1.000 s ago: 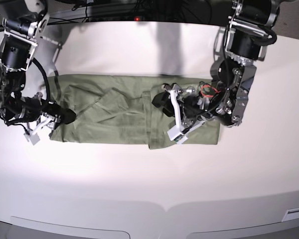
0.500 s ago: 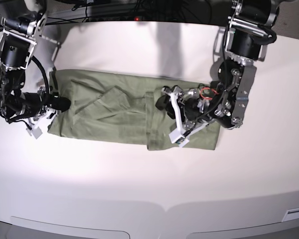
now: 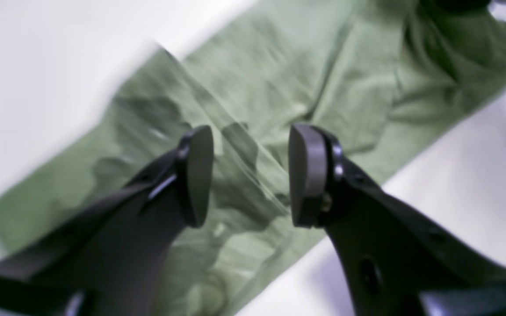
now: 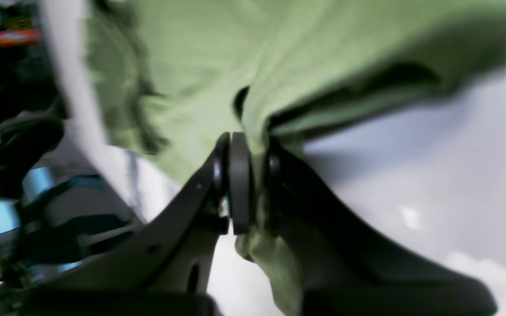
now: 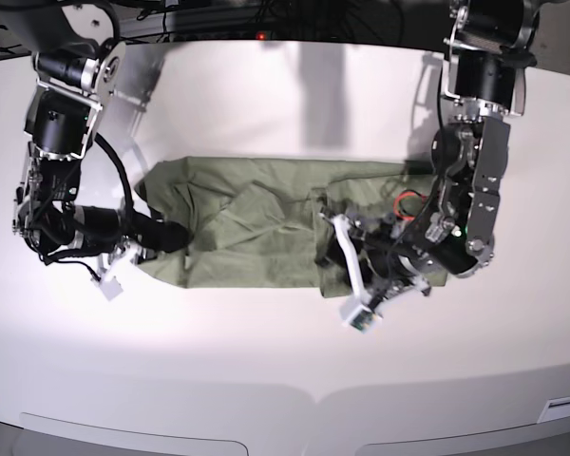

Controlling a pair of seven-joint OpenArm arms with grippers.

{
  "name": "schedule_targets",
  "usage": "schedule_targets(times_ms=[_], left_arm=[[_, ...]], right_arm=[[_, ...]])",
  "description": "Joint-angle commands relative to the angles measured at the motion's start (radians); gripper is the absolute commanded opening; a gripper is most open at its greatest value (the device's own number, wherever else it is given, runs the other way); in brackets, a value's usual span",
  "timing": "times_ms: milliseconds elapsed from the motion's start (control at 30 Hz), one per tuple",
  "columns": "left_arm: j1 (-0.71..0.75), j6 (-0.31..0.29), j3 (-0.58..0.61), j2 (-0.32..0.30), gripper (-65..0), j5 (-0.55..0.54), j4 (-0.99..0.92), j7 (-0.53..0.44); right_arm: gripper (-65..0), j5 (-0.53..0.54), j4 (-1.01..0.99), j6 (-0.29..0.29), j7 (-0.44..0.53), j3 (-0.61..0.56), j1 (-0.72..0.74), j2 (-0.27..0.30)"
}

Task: Fold the T-shirt properly
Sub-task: 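Lift the green strip with both grippers and swing it toward the left gripper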

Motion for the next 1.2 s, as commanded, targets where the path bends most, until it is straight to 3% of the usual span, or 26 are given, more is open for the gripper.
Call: schedule_targets(times_ms=[0,100,233,367,500,733,833,1033,1167], left_arm=[[-0.025,0.031,-0.004,-0.008,-37.5,0.048,0.056,-0.031],[-0.020,0.117,-0.004,-0.037,-37.5,0.194,0.132,-0.032],[0.027,0.124,-0.004,-0.097,-37.5,0.261,0.126,-0.034],[0.091,0.130,-0.004,-0.150,-39.1,0.260,0.124,-0.032],[0.119,0.130,-0.004,-0.180,-49.6,0.260,0.080,-0.031],[0.118,0.134,-0.004,-0.180,-50.0,0.261,-0.022,-0.050],[0.118,0.134,-0.004,-0.180,-46.6,0.263,-0.035,-0.047],[0.081,0.177,-0.004,-0.180,-33.9,0.402,-0.034,0.021],[0.072,0.206,-0.004,-0.183,-33.4,0.452,-0.034,0.015]], right_arm=[[-65.0,0.060,0.015,0.007,-0.007,0.001,0.042,0.006],[-65.0,0.124,0.015,0.007,-0.007,0.001,0.074,0.006],[-65.0,0.162,0.015,0.007,-0.007,0.001,0.113,0.006],[-65.0,0.163,0.015,0.007,-0.007,0.001,0.150,-0.006],[-65.0,0.164,0.015,0.007,-0.007,0.001,0.180,-0.045],[-65.0,0.164,0.015,0.007,-0.007,-0.047,0.201,-0.129],[-65.0,0.163,0.015,0.007,-0.007,-0.086,0.205,-0.177],[-65.0,0.163,0.015,0.007,-0.007,-0.132,0.216,-0.278],[-65.0,0.163,0.015,0.007,-0.007,-0.156,0.221,-0.332]])
